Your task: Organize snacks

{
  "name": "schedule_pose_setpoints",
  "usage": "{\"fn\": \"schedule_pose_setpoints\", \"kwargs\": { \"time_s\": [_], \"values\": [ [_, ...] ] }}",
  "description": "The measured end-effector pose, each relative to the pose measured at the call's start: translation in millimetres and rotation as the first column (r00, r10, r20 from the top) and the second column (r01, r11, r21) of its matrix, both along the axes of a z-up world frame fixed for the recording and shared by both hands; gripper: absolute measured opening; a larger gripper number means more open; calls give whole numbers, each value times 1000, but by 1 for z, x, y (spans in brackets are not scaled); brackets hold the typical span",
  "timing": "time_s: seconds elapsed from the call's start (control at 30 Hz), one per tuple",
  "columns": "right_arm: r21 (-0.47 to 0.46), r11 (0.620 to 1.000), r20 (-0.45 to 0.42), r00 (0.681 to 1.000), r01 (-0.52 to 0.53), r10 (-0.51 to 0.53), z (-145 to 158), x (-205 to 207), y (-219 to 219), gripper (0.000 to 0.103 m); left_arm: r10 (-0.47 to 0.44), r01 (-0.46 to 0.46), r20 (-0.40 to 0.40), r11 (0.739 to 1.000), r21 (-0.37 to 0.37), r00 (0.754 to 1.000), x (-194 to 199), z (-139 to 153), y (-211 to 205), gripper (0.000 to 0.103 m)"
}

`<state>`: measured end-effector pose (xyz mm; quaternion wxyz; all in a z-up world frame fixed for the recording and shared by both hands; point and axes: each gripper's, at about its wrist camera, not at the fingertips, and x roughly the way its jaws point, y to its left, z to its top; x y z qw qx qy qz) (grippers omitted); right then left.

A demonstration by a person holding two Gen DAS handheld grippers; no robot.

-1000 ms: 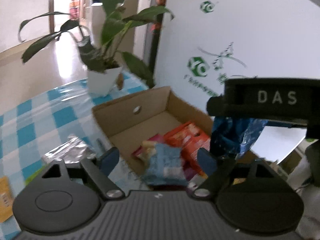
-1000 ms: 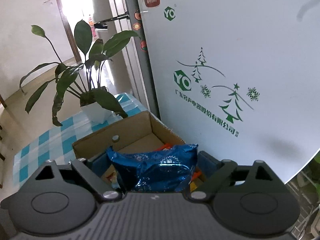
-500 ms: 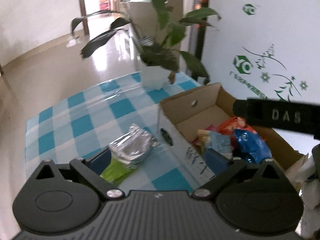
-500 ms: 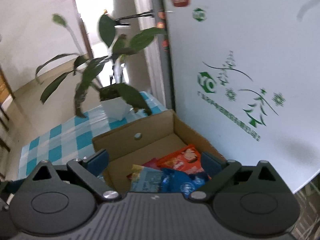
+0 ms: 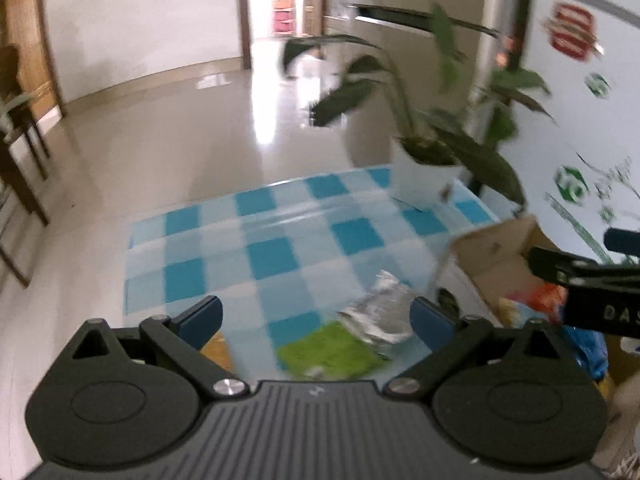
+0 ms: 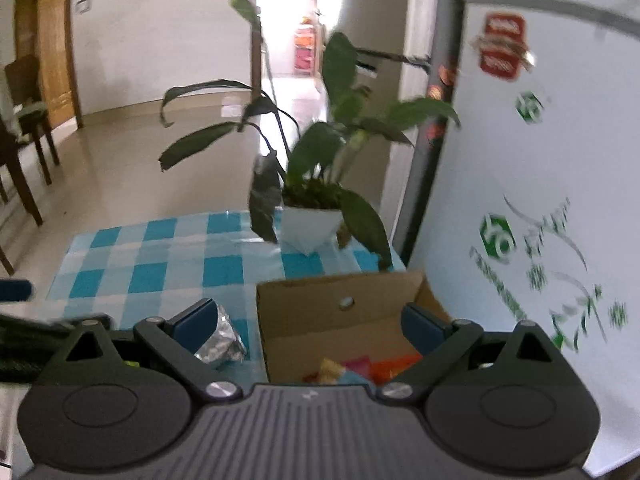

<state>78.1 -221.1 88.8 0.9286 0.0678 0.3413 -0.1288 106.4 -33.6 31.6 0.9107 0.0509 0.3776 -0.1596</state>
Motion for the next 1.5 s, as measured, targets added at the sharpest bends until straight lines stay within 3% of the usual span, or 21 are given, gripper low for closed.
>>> {"fn": "schedule_pose_setpoints", "kwargs": {
  "time_s": [0.2,0.33,0.5,0.63,1.2,1.4,1.5],
  "values": [
    [38,995,47,995,-93,92,0,20,9,99,126,-126,-33,992,-23,992,25,4,47,100],
    [-10,980,58,978,-200,200,-4,39,26,97,160,-165,-85,985,-56,984,42,2,70,100],
    [113,956,38,963,-271,268,-17,58,37,90,202,-218,-175,973,-73,964,63,-19,84,100],
    [124,942,0,950,-311,313,-31,68,60,90,219,-240,-237,969,-62,946,73,-39,86,99],
    [117,937,-165,924,-330,346,-97,85,93,92,290,-304,-260,953,-15,921,87,-56,119,99],
    [154,908,-168,895,-389,412,-97,69,95,97,297,-310,-301,951,6,906,92,-70,119,99],
    [202,871,-163,861,-448,481,-97,58,97,97,300,-313,-314,950,13,901,92,-74,119,99]
  ]
}}
